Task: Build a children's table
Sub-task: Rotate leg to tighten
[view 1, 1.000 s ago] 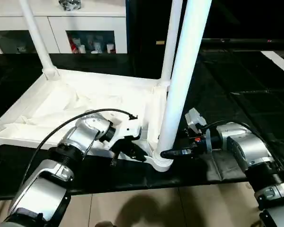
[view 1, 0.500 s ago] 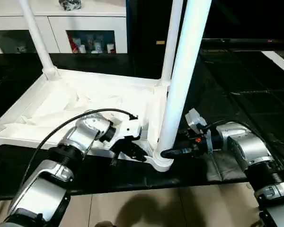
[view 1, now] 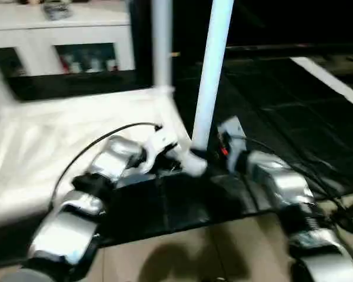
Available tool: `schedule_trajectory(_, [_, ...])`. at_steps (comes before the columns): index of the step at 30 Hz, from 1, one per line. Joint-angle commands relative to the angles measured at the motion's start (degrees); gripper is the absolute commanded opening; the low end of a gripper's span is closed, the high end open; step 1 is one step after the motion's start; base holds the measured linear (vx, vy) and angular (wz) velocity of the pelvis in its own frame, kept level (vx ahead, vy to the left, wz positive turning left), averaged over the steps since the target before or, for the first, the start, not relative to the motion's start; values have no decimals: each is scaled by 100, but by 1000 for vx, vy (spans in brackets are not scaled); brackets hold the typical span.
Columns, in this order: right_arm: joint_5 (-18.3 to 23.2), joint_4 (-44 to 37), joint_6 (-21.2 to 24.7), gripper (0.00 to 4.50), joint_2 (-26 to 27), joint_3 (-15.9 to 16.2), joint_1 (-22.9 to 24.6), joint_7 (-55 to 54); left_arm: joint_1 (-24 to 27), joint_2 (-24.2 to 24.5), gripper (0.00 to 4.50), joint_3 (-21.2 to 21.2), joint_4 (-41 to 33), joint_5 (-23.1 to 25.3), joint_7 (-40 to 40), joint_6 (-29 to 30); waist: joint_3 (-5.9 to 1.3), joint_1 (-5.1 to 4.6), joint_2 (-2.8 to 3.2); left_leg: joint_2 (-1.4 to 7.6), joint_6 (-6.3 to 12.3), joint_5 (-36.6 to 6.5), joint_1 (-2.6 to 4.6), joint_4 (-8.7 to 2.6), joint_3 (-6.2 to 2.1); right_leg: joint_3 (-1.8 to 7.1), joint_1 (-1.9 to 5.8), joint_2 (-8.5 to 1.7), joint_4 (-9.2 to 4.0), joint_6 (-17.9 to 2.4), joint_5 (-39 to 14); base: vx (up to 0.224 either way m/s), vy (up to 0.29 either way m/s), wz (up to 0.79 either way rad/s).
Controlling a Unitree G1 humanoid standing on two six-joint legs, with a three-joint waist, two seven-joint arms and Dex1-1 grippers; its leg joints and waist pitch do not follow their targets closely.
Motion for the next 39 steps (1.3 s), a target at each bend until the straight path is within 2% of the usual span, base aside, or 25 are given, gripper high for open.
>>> schedule_trajectory(1, [-82,539,72,193,411,143,-204,-676,-346,-488,0,181,-45,-381,370,-21,-409,13,4,-41,80,-1579,-52,-426,-1,153,319,-259,-493,-673,-2809,0,0,0])
schedule_trajectory(3, [-113,739,14,193,573,32,-353,-1028,-464,-604,0,358,79,-407,796,0,-437,3,-26,-47,173,-1374,-60,-410,21,189,335,-246,-448,-892,-2302,0,0,0])
schedule_trajectory(4, [-142,816,-27,193,659,-32,-414,-1184,-528,-657,0,441,149,-410,1029,0,-442,7,-8,-40,250,-1243,-64,-404,36,210,328,-240,-416,-1020,-2004,0,0,0])
schedule_trajectory(6, [-106,885,-110,193,739,-126,-456,-1256,-575,-706,0,508,200,-415,1209,-37,-459,17,-16,-43,325,-1109,-51,-389,53,225,330,-234,-385,-1144,-1725,0,0,0])
schedule_trajectory(7, [-59,901,-156,249,770,-169,-462,-1228,-583,-727,0,528,203,-423,1249,-63,-461,52,-31,-39,455,-893,-73,-393,61,233,359,-239,-346,-1268,-1398,0,0,0])
schedule_trajectory(9, [-29,937,-251,263,807,-195,-466,-1213,-564,-756,0,498,188,-382,1217,-102,-485,75,-38,-33,570,-650,-87,-377,63,244,389,-246,-295,-1352,-1071,0,0,0])
schedule_trajectory(13, [-14,883,-399,306,762,-159,-376,-1082,-463,-727,0,436,120,-365,980,-260,-516,139,-14,-17,749,-229,-76,-357,64,260,398,-249,-196,-1599,-363,0,0,0])
schedule_trajectory(14, [-20,824,-463,310,722,-158,-324,-997,-427,-702,0,429,94,-372,882,-312,-525,157,-8,-13,852,-112,-71,-341,67,262,394,-248,-169,-1682,-112,0,0,0])
schedule_trajectory(15, [-10,757,-476,317,681,-154,-278,-914,-399,-677,0,416,70,-375,809,-329,-529,164,-10,-15,887,-74,-75,-333,69,263,397,-249,-160,-1703,-35,0,0,0])
schedule_trajectory(16, [31,545,-439,342,525,-127,-142,-653,-323,-592,0,367,21,-365,633,-334,-531,177,-19,-20,954,-35,-79,-323,72,267,401,-244,-145,-1741,101,0,0,0])
schedule_trajectory(17, [40,499,-425,342,490,-120,-113,-596,-307,-573,0,355,12,-361,597,-335,-529,190,-21,-14,995,-45,-72,-321,74,267,397,-247,-140,-1763,146,0,0,0])
schedule_trajectory(18, [61,425,-421,351,420,-109,-66,-483,-279,-532,0,315,2,-336,534,-372,-514,199,-28,-14,1044,-103,-85,-325,77,266,400,-246,-148,-1774,109,0,0,0])
schedule_trajectory(20, [138,214,-372,363,245,-86,40,-182,-214,-444,0,249,-46,-317,352,-404,-501,212,-24,1,1001,-305,-68,-333,80,266,393,-252,-177,-1744,-156,0,0,0])
schedule_trajectory(22, [234,-123,-316,395,-71,13,206,407,-119,-310,0,149,-125,-304,15,-452,-475,234,-27,6,852,-594,-68,-348,86,273,390,-256,-225,-1631,-612,0,0,0])
schedule_trajectory(26, [540,-755,-316,408,-894,310,604,2079,60,23,0,-140,-210,-191,-848,-845,-453,309,-49,15,775,-835,-66,-359,92,282,386,-247,-273,-1464,-935,0,0,0])
schedule_trajectory(27, [534,-791,-358,408,-1037,349,637,2291,78,81,0,-184,-226,-182,-1022,-920,-447,355,-47,19,715,-925,-54,-353,98,283,368,-248,-285,-1383,-1162,0,0,0])
schedule_trajectory(28, [534,-791,-358,408,-1037,349,637,2291,78,81,0,-184,-226,-182,-1022,-920,-437,355,-48,22,693,-952,-69,-355,103,283,362,-246,-291,-1356,-1259,0,0,0])
schedule_trajectory(29, [540,-865,-433,408,-1312,421,688,2746,138,207,0,-267,-322,-217,-1451,-1032,-435,372,-39,19,651,-983,-72,-354,99,274,353,-244,-297,-1313,-1387,0,0,0])
schedule_trajectory(31, [537,-904,-478,408,-1462,460,704,3005,174,286,0,-339,-396,-260,-1708,-1081,-433,432,-43,30,547,-1058,-47,-354,111,279,324,-249,-331,-1172,-1720,0,0,0])
schedule_trajectory(34, [705,-1001,-367,408,-1780,578,689,3665,246,506,0,-616,-522,-190,-2275,-1256,-445,489,-38,59,508,-1064,3,-353,141,284,281,-225,-307,-1304,-1504,0,0,0])
schedule_trajectory(39, [831,-993,-312,408,-1989,724,636,4318,309,674,0,-872,-576,-90,-2786,-1567,-451,569,-32,80,463,-1120,-18,-355,138,285,291,-241,-265,-1291,-1447,0,0,0])
